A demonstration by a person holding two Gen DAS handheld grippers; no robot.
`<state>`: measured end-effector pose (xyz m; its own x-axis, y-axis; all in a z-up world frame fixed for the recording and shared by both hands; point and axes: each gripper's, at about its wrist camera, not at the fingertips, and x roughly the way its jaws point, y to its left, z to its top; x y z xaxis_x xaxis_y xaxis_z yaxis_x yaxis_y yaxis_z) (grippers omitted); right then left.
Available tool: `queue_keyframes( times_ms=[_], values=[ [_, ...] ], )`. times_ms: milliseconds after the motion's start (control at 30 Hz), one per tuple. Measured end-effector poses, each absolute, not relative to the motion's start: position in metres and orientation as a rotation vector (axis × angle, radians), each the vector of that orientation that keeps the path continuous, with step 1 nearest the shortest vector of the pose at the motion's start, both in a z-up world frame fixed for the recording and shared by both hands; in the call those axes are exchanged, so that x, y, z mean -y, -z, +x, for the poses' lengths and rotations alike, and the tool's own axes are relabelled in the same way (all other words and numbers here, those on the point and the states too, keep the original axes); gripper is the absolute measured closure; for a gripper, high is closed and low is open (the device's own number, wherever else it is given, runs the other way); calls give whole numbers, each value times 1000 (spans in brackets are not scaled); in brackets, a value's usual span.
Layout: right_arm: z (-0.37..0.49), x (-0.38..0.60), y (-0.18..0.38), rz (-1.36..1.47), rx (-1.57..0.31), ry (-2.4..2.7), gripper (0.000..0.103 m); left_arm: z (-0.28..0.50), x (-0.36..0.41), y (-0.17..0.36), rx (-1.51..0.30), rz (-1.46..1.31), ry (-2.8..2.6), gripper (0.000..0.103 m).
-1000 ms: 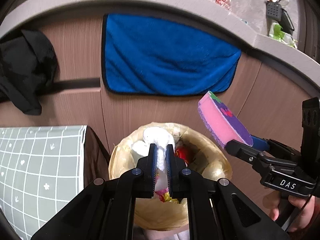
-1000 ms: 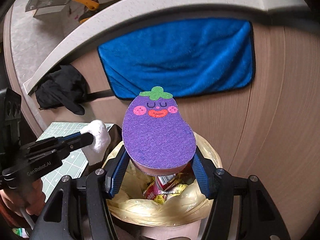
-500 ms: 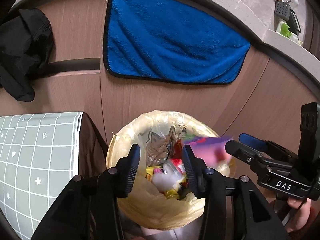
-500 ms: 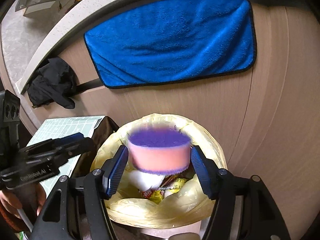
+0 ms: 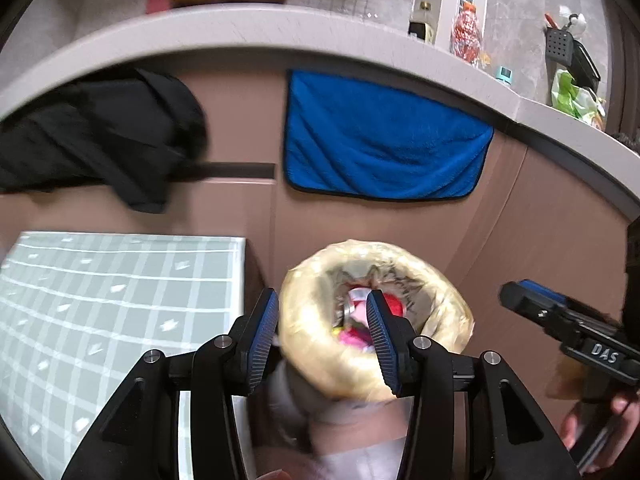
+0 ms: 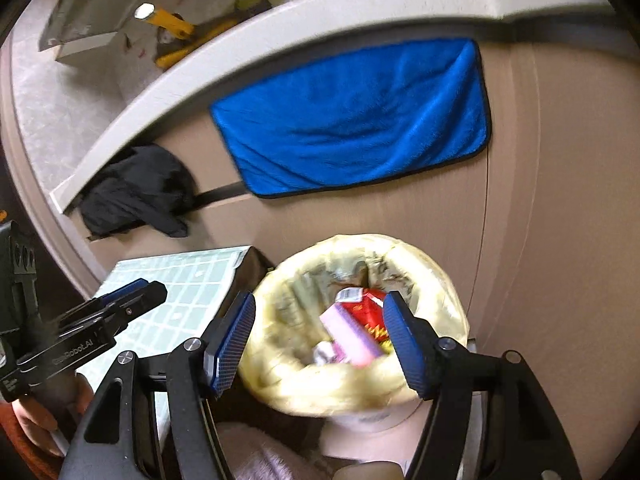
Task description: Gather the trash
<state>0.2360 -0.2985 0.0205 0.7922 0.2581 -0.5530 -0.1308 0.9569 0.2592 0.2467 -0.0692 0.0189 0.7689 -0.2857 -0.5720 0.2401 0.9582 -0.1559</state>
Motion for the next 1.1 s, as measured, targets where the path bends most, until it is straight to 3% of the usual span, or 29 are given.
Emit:
queue_keyframes(
  times_ms=[500,1100],
  values=[
    [70,239,-35,64,-499,-181,40,86,29,-22,-592,4,195,56],
    [-2,197,-23,12,-426,-226,40,-2,2,-36,-459,2,103,56]
  ],
)
